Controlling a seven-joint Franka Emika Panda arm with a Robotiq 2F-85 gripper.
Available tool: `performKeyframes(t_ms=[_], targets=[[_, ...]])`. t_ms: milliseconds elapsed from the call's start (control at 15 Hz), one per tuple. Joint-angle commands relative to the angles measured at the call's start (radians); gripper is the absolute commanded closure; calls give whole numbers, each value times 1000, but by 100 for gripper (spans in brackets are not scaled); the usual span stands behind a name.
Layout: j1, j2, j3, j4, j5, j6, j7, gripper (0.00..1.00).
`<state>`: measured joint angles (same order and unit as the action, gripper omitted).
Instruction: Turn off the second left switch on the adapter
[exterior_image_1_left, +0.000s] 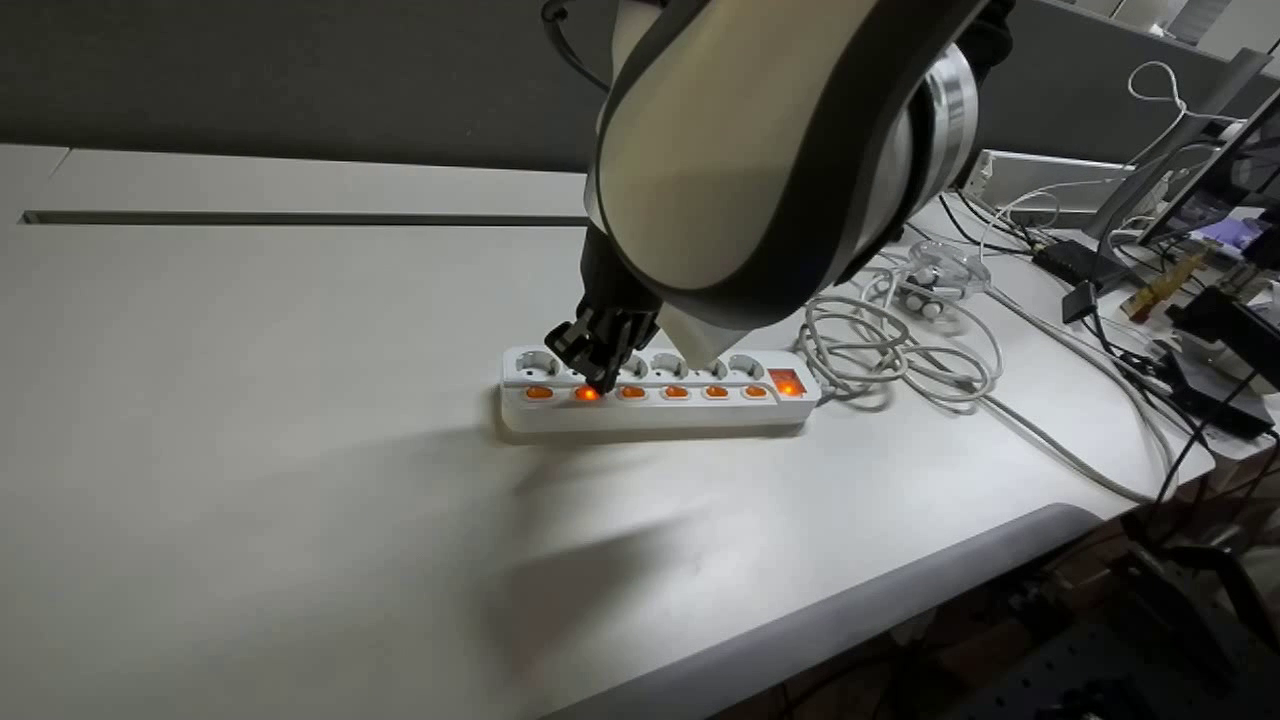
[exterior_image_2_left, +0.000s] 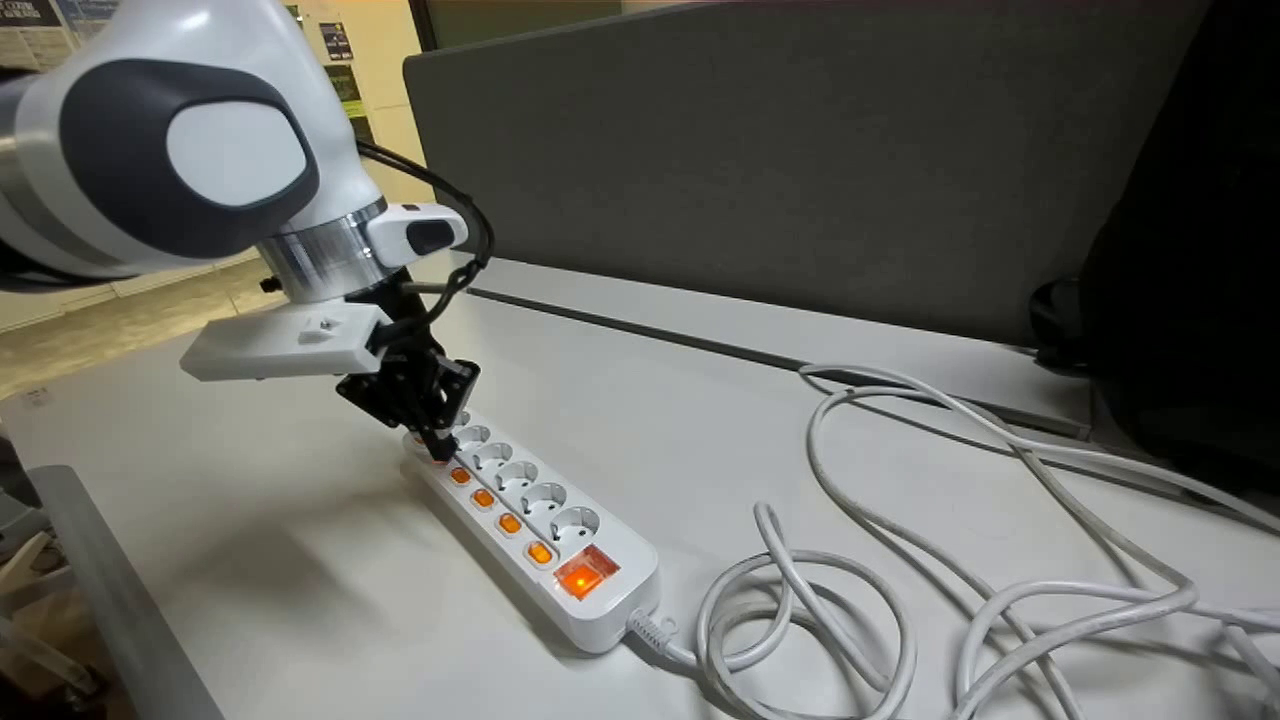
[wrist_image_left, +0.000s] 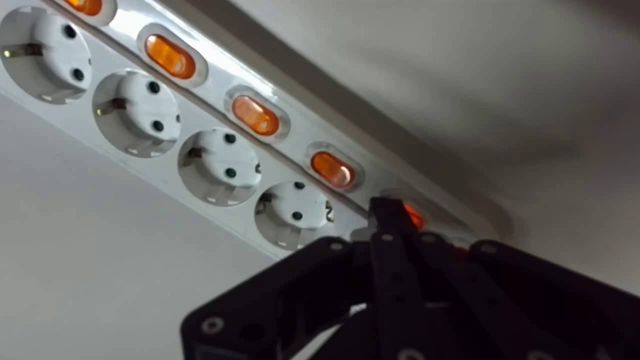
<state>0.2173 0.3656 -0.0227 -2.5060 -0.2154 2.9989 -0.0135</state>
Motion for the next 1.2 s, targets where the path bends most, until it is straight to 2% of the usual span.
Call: performKeyframes(t_ms=[0,133,200,333,667,867,1000,1133], targets=[[24,26,-23,19,0,-3,35,100],[19,28,-20,20,3,-2,31,100],[-15,27,17,21,35,-10,15,100],[-23,31,22,25,58,-16,16,100],[25,67,-41,31,39,24,48,100],[95,92,-116,26,15,81,74,100],[139,99,-156,26,21,78,90,100],[138,96,-148,23,47,50,94,100]])
